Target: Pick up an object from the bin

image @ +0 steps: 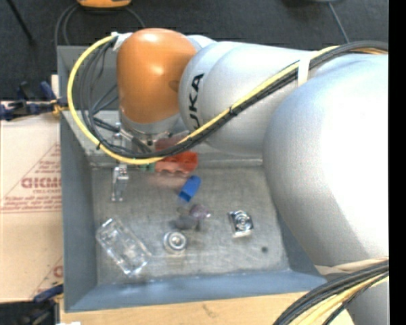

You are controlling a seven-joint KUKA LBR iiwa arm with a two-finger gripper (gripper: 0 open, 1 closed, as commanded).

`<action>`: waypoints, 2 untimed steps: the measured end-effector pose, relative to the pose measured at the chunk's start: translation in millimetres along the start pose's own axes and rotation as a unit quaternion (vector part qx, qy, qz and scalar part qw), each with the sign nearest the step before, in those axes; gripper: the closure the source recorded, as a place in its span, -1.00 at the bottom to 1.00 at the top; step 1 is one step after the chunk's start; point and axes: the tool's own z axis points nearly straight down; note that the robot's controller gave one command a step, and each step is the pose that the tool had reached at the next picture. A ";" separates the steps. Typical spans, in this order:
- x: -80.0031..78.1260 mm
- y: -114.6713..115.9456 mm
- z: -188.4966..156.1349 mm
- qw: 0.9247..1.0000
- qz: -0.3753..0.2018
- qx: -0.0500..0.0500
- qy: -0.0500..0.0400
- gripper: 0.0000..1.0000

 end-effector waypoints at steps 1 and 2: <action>72.5 2.3 97.4 0.993 -0.117 0.004 -0.012 -1.00; 122.8 -16.5 72.4 0.938 -0.346 0.002 -0.009 -1.00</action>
Offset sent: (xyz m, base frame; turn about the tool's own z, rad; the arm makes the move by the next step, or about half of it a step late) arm -0.0818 0.0073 -0.1050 -0.2342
